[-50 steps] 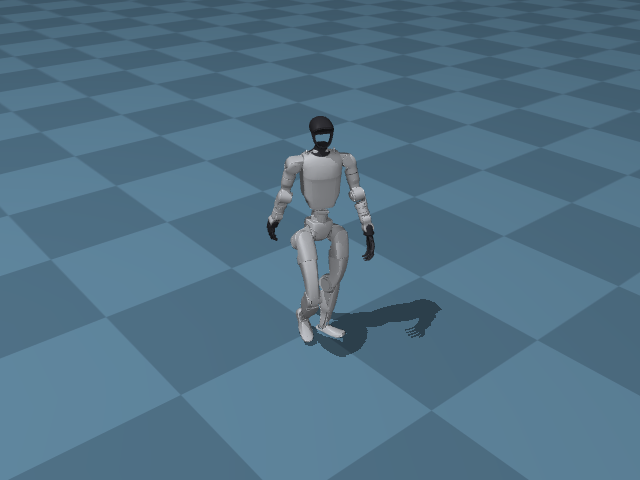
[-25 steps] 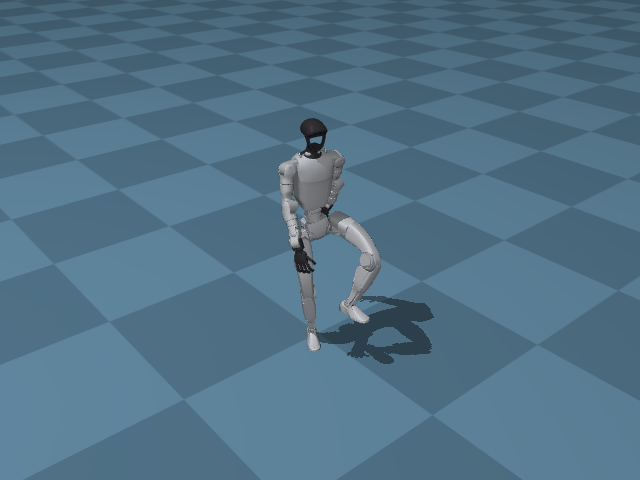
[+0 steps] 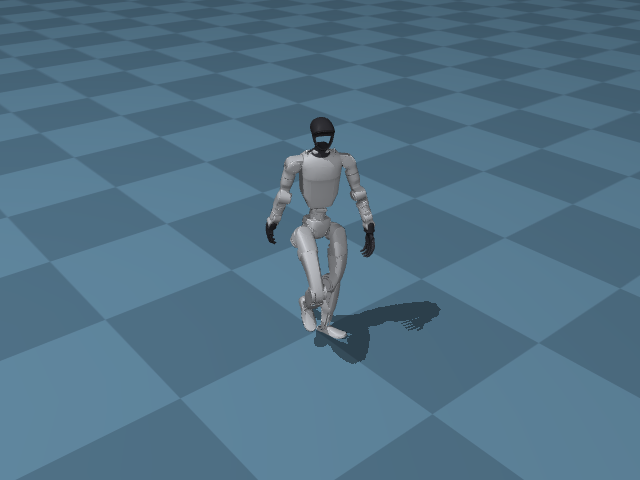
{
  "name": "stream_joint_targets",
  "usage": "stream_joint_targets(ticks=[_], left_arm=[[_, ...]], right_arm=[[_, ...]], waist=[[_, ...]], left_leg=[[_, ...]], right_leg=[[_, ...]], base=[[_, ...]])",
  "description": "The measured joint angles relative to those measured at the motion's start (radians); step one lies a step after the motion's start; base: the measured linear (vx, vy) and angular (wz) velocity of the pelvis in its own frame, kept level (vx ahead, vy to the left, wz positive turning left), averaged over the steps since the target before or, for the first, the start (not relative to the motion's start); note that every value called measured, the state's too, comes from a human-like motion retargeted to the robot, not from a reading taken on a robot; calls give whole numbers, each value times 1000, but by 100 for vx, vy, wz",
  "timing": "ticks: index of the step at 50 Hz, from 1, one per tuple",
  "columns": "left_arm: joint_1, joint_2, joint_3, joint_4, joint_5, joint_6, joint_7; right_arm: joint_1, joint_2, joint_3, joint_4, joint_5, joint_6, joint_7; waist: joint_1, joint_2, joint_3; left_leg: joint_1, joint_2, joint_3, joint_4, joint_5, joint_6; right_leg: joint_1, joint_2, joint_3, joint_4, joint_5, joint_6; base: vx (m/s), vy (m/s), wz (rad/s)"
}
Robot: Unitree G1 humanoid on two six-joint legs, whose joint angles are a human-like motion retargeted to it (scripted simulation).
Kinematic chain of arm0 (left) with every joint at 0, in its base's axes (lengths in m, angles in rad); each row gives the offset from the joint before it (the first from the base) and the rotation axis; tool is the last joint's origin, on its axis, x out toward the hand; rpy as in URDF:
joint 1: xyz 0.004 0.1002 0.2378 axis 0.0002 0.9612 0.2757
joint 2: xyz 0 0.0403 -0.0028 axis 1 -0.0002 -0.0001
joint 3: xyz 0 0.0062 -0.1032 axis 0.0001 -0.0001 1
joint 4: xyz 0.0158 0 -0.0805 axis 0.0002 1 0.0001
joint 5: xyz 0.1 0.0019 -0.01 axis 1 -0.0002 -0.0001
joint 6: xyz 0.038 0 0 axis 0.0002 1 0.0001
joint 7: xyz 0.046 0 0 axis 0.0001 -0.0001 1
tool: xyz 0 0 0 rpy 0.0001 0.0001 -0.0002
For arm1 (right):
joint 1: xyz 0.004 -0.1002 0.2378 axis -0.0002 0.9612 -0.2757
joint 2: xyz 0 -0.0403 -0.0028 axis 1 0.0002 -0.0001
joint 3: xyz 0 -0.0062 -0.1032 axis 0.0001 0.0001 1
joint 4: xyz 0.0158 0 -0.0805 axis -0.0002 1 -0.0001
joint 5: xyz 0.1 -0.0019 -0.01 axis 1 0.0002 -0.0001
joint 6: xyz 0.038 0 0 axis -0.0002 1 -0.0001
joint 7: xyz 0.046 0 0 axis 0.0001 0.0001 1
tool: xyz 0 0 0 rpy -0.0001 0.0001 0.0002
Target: In place motions
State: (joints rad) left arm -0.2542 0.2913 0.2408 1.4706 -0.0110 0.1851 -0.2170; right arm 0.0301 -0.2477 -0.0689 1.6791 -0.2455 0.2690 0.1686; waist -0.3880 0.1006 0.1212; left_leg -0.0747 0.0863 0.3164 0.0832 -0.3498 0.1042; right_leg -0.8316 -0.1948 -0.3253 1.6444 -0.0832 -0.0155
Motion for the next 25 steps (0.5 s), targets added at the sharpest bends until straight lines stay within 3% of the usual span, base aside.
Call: stream_joint_targets(ticks=[2,5,7,9,13,16,17,18,20,22,23,25], left_arm=[[33,12,35,-76,73,-10,36],[38,-21,1,-107,97,-57,151],[37,-29,-18,-108,72,-78,154],[50,-50,-14,-97,65,-77,129],[133,-114,19,-48,65,-63,92],[212,-148,67,13,80,-79,100],[240,-159,75,31,78,-82,106],[279,-167,87,58,74,-87,110],[350,-165,115,102,86,-82,92],[379,-154,136,143,127,-59,72],[378,-156,130,157,116,-51,86],[363,-151,136,192,70,-51,99]], right_arm=[[35,-4,4,15,-22,8,-29],[107,-14,-17,21,-48,2,-30],[115,-6,-17,14,-76,2,-16],[119,9,-18,-5,-104,1,-12],[128,32,2,-51,-106,-24,-19],[101,53,24,-84,-86,-34,-24],[92,59,30,-96,-80,-39,-35],[76,67,44,-110,-71,-47,-52],[44,74,89,-119,-60,-56,-75],[-40,80,103,-110,-63,-43,-49],[-89,80,99,-122,-71,-37,-30],[-198,71,114,-159,-98,-26,28]], waist=[[-50,17,-33],[5,64,-122],[21,44,-105],[39,26,-96],[92,7,-149],[111,-17,-116],[106,-24,-116],[100,-39,-113],[146,-78,-158],[187,-82,-237],[226,-82,-195],[248,-83,-90]], left_leg=[[-38,2,-25,-3,12,4],[-88,30,30,-10,12,-1],[-61,20,30,-13,12,-2],[-30,11,32,-24,13,-7],[3,1,83,-33,-2,-24],[77,6,79,14,-52,-34],[75,0,53,47,-63,-32],[67,-14,17,108,-75,-31],[12,-33,85,268,0,-16],[-289,14,67,600,221,5],[-393,17,24,725,314,31],[-545,82,9,965,241,65]], right_leg=[[-134,16,19,75,-26,18],[-239,25,18,74,-38,18],[-168,20,25,10,-32,13],[-49,43,37,-99,-17,27],[269,119,60,-476,42,40],[600,206,90,-893,107,67],[696,208,65,-1037,83,77],[815,194,10,-1206,-35,86],[896,149,-62,-1398,-131,0],[810,107,-42,-1426,-129,28],[793,128,-2,-1412,-126,22],[792,112,-40,-1373,-119,20]], base=[[8,-3,32],[16,-3,-27],[2,-2,-26],[6,-3,-37],[20,-6,-57],[19,-8,-6],[16,-11,78],[18,-12,37],[11,-12,-33],[-33,-16,-1],[-57,-12,4],[-62,-6,16]])
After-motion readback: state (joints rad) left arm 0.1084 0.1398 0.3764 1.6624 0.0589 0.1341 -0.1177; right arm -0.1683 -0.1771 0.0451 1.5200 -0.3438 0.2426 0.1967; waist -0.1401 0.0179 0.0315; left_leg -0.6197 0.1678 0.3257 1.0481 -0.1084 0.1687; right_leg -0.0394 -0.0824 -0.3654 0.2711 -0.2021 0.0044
